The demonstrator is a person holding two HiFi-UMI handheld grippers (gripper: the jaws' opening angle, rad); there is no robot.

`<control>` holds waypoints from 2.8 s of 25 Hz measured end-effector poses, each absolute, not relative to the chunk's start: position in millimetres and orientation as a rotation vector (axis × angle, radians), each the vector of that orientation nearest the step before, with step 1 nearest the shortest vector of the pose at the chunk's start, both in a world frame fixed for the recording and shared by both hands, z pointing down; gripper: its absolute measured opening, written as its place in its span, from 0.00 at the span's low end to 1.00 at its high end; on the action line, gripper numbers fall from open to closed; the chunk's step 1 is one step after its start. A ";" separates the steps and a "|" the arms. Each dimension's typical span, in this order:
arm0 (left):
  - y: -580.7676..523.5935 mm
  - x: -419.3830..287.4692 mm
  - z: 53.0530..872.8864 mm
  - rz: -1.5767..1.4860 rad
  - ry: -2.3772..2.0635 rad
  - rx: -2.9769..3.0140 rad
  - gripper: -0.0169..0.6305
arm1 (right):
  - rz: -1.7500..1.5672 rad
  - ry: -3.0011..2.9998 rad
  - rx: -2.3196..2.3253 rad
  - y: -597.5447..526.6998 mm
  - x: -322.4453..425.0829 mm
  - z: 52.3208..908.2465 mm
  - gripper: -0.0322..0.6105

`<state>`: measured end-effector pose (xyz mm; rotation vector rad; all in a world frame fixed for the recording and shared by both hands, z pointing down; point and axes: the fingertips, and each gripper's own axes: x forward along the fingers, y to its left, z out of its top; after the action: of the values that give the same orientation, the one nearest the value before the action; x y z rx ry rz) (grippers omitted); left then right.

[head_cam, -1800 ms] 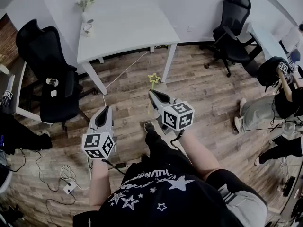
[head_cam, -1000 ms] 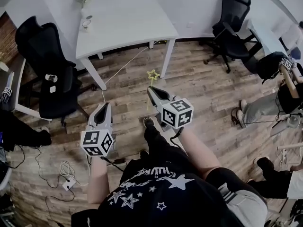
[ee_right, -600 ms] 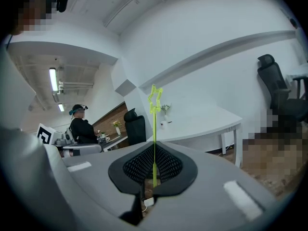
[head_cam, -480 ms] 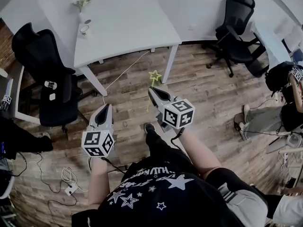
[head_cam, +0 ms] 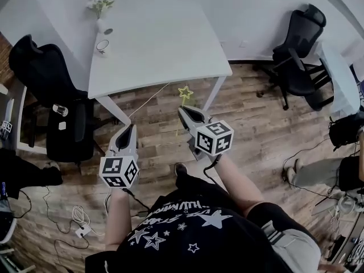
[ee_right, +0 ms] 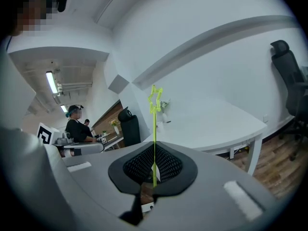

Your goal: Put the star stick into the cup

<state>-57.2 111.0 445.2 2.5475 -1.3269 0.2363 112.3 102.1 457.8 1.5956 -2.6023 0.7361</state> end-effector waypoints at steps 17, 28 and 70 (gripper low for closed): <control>-0.8 -29.1 450.7 0.278 -1.437 2.475 0.03 | 0.788 -2.671 1.511 -20.6 154.0 465.8 0.08; -60.8 -23.0 460.3 0.254 -1.400 2.496 0.03 | 0.783 -2.672 1.495 -77.3 145.7 470.1 0.08; -406.1 -202.0 445.9 0.170 -1.589 2.383 0.03 | 0.720 -2.933 1.134 -469.0 -98.3 389.4 0.08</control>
<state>-202.0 -406.1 445.9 2.3827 -1.5895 0.1703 -98.3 -469.0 389.4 1.1335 -2.9330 0.7203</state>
